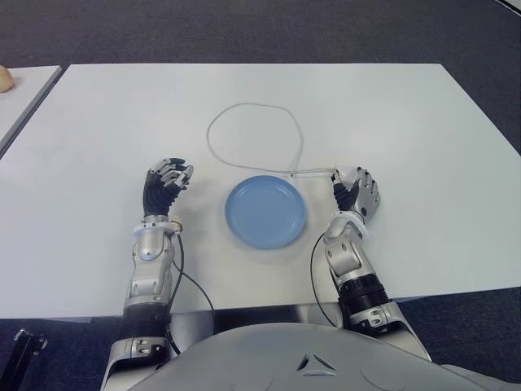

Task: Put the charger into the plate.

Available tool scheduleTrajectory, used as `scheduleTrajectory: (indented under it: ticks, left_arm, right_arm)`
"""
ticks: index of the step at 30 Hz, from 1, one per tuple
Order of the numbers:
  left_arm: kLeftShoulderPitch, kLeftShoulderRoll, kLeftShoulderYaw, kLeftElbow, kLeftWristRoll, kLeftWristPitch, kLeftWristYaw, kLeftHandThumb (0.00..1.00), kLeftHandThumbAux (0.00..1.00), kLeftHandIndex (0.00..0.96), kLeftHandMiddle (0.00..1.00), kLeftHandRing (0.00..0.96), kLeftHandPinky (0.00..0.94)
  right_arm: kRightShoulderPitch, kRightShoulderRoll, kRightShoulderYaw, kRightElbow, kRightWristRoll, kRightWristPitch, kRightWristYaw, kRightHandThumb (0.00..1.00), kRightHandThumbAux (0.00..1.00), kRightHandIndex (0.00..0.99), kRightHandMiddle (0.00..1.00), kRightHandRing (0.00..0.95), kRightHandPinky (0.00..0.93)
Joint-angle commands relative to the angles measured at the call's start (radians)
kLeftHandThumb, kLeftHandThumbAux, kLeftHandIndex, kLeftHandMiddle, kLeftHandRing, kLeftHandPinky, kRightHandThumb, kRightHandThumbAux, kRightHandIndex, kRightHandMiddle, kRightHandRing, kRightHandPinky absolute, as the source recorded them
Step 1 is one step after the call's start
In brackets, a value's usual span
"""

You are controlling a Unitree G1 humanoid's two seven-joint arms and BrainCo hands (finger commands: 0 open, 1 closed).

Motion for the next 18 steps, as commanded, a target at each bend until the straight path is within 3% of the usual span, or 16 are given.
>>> scheduleTrajectory:
  ticks: [1, 10, 18]
  left_arm:
    - [-0.005, 0.002, 0.008, 0.01, -0.005, 0.011, -0.001, 0.834, 0.678, 0.404, 0.508, 0.628, 0.611]
    - [-0.004, 0.0, 0.012, 0.002, -0.002, 0.027, 0.005, 0.834, 0.678, 0.404, 0.5, 0.621, 0.602]
    - [-0.004, -0.001, 0.013, -0.001, -0.002, 0.021, -0.003, 0.833, 0.679, 0.401, 0.503, 0.628, 0.612]
  right_arm:
    - [0.046, 0.012, 0.021, -0.035, -0.008, 0.001, 0.025, 0.501, 0.13, 0.0, 0.0, 0.0, 0.0]
    - [0.088, -0.006, 0.039, -0.107, -0.051, 0.021, 0.062, 0.497, 0.153, 0.0, 0.0, 0.0, 0.0]
    - [0.164, -0.021, 0.081, -0.269, -0.115, 0.086, 0.155, 0.503, 0.2, 0.0, 0.0, 0.0, 0.0]
